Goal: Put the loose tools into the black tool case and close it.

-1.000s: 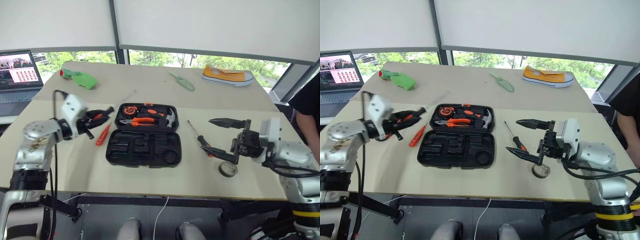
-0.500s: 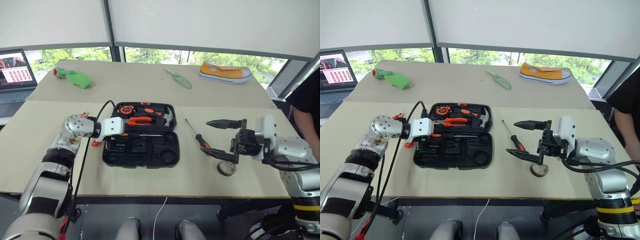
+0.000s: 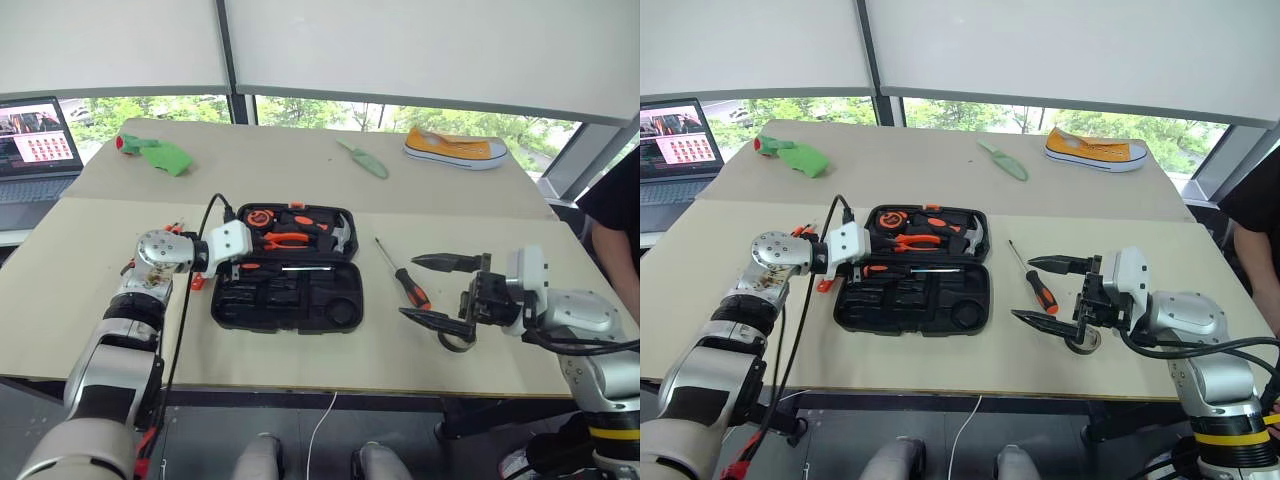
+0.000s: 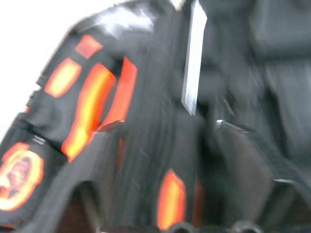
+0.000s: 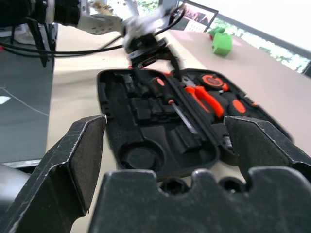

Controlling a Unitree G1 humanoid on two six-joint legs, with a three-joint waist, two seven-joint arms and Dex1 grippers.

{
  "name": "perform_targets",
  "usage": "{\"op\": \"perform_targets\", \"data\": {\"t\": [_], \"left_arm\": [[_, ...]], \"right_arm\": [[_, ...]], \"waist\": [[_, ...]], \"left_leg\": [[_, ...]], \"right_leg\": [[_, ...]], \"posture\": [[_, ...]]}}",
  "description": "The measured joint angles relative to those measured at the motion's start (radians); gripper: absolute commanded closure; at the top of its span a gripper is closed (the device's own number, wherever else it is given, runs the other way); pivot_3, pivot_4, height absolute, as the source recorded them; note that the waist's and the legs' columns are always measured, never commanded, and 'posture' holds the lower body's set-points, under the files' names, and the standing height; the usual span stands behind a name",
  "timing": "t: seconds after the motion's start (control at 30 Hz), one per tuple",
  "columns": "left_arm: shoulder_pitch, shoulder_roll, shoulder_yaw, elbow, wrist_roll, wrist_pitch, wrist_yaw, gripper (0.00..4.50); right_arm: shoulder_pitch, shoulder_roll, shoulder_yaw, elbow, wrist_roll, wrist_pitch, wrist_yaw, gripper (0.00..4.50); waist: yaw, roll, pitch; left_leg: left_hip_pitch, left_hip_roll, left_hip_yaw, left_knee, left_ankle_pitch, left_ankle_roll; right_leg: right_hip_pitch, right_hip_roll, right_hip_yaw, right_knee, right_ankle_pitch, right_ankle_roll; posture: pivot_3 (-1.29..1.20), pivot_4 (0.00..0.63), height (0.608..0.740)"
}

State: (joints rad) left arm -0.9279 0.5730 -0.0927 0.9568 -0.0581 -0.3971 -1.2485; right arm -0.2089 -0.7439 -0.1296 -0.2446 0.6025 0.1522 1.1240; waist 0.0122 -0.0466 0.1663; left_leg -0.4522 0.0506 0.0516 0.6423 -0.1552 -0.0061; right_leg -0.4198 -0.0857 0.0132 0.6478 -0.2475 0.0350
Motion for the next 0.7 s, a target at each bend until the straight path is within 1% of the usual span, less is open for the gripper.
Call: {"op": "perform_targets", "data": {"t": [0.03, 0.1, 0.13, 0.2, 0.23, 0.27, 0.3, 0.37, 0.4, 0.53, 0.7], "left_arm": [[0.0, 0.0, 0.014, -0.01, -0.02, 0.022, -0.01, 0.96], [0.005, 0.002, 0.047, -0.054, -0.065, 0.11, -0.029, 1.52], [0.007, 0.002, 0.057, -0.064, -0.073, 0.137, -0.028, 1.7], [0.028, -0.001, 0.073, -0.102, -0.096, 0.207, -0.017, 2.48], [0.051, -0.008, 0.075, -0.131, -0.102, 0.243, -0.009, 2.73], [0.086, -0.023, 0.073, -0.172, -0.101, 0.273, 0.003, 3.26], [0.111, -0.038, 0.069, -0.196, -0.101, 0.29, 0.013, 3.44], [0.168, -0.061, 0.047, -0.247, -0.094, 0.338, 0.04, 4.26], [0.188, -0.065, 0.039, -0.262, -0.087, 0.36, 0.059, 4.42], [0.196, -0.066, 0.036, -0.32, -0.059, 0.426, 0.143, 4.42], [0.208, -0.089, 0.034, -0.358, -0.059, 0.527, 0.211, 4.42]], "right_arm": [[0.006, 0.0, -0.002, -0.004, 0.003, 0.006, 0.0, 0.0], [0.024, -0.001, -0.009, -0.009, 0.009, 0.018, 0.0, 0.0], [0.026, -0.001, -0.011, -0.009, 0.01, 0.023, 0.0, 0.0], [0.026, -0.001, -0.014, -0.009, 0.01, 0.03, -0.007, 0.0], [0.026, 0.002, -0.017, -0.01, 0.01, 0.03, -0.013, 0.0], [0.027, 0.007, -0.018, -0.011, 0.01, 0.03, -0.017, 0.0], [0.028, 0.01, -0.019, -0.011, 0.01, 0.031, -0.019, 0.0], [0.036, 0.012, -0.02, -0.014, 0.01, 0.034, -0.024, 0.0], [0.044, 0.012, -0.021, -0.019, 0.01, 0.035, -0.025, 0.0], [0.075, 0.012, -0.029, -0.029, 0.011, 0.047, -0.025, 0.0], [0.112, 0.012, -0.043, -0.05, 0.012, 0.053, -0.027, 0.0]], "waist": [[0.0, 0.0, 0.0], [-0.001, 0.0, 0.0], [-0.001, 0.0, 0.0], [-0.003, 0.0, 0.0], [-0.003, 0.0, 0.0], [-0.003, 0.0, 0.0], [-0.003, 0.0, 0.0], [-0.001, 0.0, 0.0], [0.0, 0.0, 0.0], [0.0, 0.0, 0.0], [-0.001, 0.001, 0.0]], "left_leg": [[0.0, 0.0, 0.0, 0.0, 0.0, 0.0], [0.0, 0.0, 0.0, 0.0, 0.0, 0.0], [0.0, 0.0, 0.0, 0.0, 0.0, 0.0], [0.001, 0.0, 0.0, 0.0, 0.0, 0.0], [0.001, 0.0, 0.0, 0.0, 0.0, 0.0], [0.001, 0.0, 0.0, 0.0, 0.0, 0.0], [0.001, 0.0, 0.0, 0.0, 0.0, 0.0], [0.001, 0.0, 0.0, 0.001, 0.0, 0.0], [0.001, 0.0, 0.0, 0.001, 0.0, 0.0], [0.002, 0.0, 0.0, 0.001, 0.001, 0.001], [0.011, 0.0, 0.0, 0.001, 0.001, 0.001]], "right_leg": [[0.0, 0.0, 0.0, 0.0, 0.0, 0.0], [0.0, 0.0, 0.0, 0.0, 0.0, 0.0], [0.0, 0.0, 0.0, 0.0, 0.0, 0.0], [0.0, 0.0, 0.0, 0.0, 0.0, 0.0], [0.001, 0.0, 0.0, 0.0, 0.0, 0.0], [0.001, 0.0, 0.0, 0.0, 0.0, 0.0], [0.001, 0.0, 0.0, 0.001, 0.0, 0.0], [0.001, 0.0, 0.0, 0.0, 0.0, 0.0], [0.001, 0.0, 0.0, 0.0, 0.0, 0.0], [0.002, 0.0, 0.001, 0.0, 0.001, 0.001], [0.011, 0.0, 0.0, -0.001, 0.0, 0.003]], "posture": [[0.0, 0.15, 0.74], [0.0, 0.15, 0.74], [0.0, 0.15, 0.74], [0.0, 0.15, 0.74], [0.0, 0.15, 0.74], [0.0, 0.15, 0.74], [0.0, 0.15, 0.74], [0.0, 0.15, 0.74], [0.0, 0.15, 0.74], [0.0, 0.15, 0.74], [0.0, 0.15, 0.74]]}}
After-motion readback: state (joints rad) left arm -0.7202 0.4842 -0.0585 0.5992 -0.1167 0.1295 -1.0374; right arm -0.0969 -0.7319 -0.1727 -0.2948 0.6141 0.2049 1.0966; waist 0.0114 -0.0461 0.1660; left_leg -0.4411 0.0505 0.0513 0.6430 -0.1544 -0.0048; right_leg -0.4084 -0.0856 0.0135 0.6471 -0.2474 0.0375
